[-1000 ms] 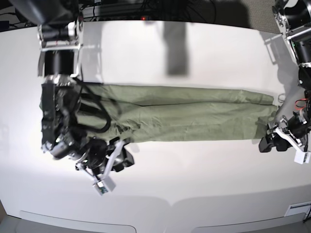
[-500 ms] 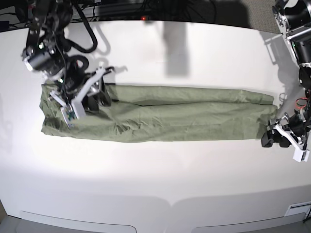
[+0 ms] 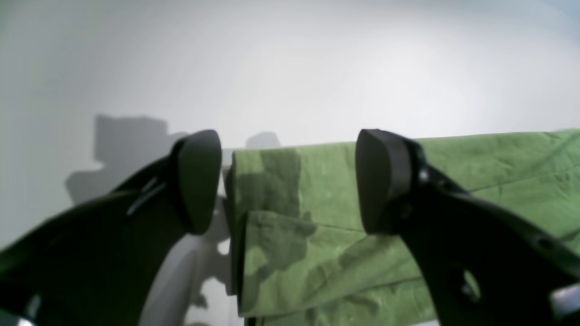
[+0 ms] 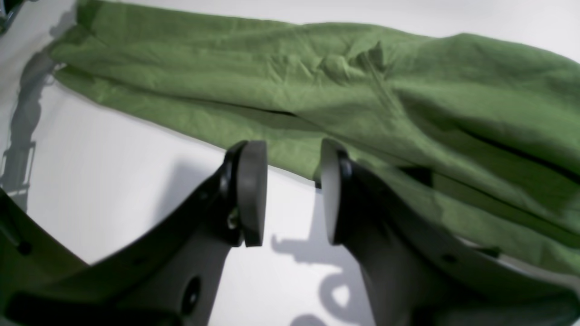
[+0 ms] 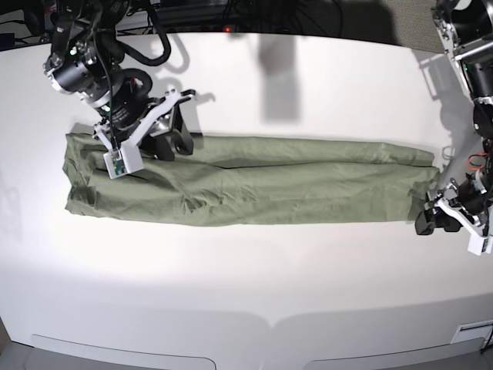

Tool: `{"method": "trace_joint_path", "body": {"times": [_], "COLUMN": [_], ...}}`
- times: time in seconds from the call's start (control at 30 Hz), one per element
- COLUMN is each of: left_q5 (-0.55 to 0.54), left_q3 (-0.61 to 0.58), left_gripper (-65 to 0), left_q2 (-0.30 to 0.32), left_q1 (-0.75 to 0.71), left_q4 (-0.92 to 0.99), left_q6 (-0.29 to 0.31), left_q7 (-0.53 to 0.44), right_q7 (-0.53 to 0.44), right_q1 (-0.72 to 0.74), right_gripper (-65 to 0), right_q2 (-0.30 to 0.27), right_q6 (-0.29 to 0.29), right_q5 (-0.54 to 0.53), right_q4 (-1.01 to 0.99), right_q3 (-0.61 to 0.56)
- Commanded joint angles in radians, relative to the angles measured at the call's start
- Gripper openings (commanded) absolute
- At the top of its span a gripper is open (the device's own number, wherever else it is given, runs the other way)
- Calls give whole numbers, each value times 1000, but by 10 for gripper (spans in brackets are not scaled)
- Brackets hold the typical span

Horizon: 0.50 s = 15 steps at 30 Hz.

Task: Fold the T-shirt properly
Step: 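Release the right gripper and move it to the strip's middle, then hold the strip end with the left gripper and adjust its grip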

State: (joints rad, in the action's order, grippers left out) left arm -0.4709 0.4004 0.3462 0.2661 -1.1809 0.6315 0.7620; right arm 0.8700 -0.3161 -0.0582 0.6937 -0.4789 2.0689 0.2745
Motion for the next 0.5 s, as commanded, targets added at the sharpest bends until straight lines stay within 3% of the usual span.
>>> {"method": "trace_joint_path", "body": {"times": [0.0,0.2,0.47], "left_q5": [-19,17,169], "left_q3": [5,5,4], "left_gripper": [-199,-199,-199], "left_q2": [18,18,21], "left_q1": [19,17,16], "left_q4": [-19,-19,-19], "left_q6": [5,8,8], "left_q7": [-29,-30,-26], "right_q7": [-17,-16,-13], "right_q1": [6,6,6], "right_gripper": [-444,-444,-444], "right_q2": [0,0,0], "right_q6": [4,4,4], "right_q5": [-27,-27,-27], "right_q4": [20,20,20], "right_q3": [1,1,1]}}
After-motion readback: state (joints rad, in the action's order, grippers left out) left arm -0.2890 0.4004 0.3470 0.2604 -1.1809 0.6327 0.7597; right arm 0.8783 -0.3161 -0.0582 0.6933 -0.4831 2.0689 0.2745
